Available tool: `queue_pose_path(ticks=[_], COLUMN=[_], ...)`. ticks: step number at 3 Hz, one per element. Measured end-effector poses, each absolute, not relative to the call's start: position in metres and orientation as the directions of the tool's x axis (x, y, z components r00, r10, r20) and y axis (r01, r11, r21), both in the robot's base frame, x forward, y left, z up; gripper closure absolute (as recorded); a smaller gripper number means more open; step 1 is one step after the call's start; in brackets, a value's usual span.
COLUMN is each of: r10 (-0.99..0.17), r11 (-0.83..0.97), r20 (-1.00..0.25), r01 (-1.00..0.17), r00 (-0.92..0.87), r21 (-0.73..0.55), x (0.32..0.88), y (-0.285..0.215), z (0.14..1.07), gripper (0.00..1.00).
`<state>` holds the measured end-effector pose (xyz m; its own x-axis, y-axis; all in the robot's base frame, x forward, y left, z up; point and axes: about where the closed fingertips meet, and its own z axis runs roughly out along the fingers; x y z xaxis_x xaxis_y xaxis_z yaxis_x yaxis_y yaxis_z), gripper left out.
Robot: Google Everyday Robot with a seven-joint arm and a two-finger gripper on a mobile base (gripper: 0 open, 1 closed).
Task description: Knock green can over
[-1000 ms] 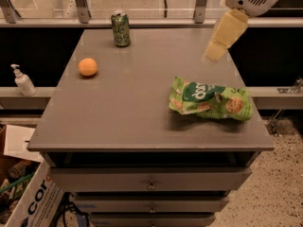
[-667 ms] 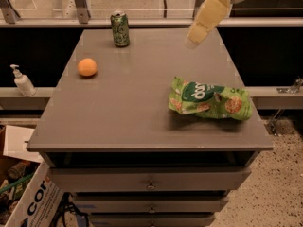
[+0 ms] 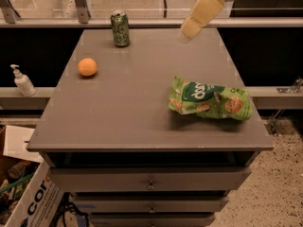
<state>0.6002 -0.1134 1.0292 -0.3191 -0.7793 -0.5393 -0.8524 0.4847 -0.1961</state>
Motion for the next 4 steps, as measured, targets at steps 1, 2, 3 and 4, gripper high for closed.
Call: queue_pose_path(ticks=[1,2,3,4], r10=[-0.694,-0.633,-0.615,-0.615], r11=[0.533,0.556,0.549,0.549], r20=[-0.636,-0.697,-0.721,-0.72], r01=[-0.835,-0.825,-0.83,-0.83], r00=[-0.338,-0.337,-0.32,-0.319], r21=[-0.138,-0.106,-0.101,-0.101], x=[0.623,0.648,0.672,0.672], y=[-0.089,-0.056,-0.012,-0.012], z=[1.034,1.038,1.039,1.039], gripper=[0.0,0.0,0.0,0.0])
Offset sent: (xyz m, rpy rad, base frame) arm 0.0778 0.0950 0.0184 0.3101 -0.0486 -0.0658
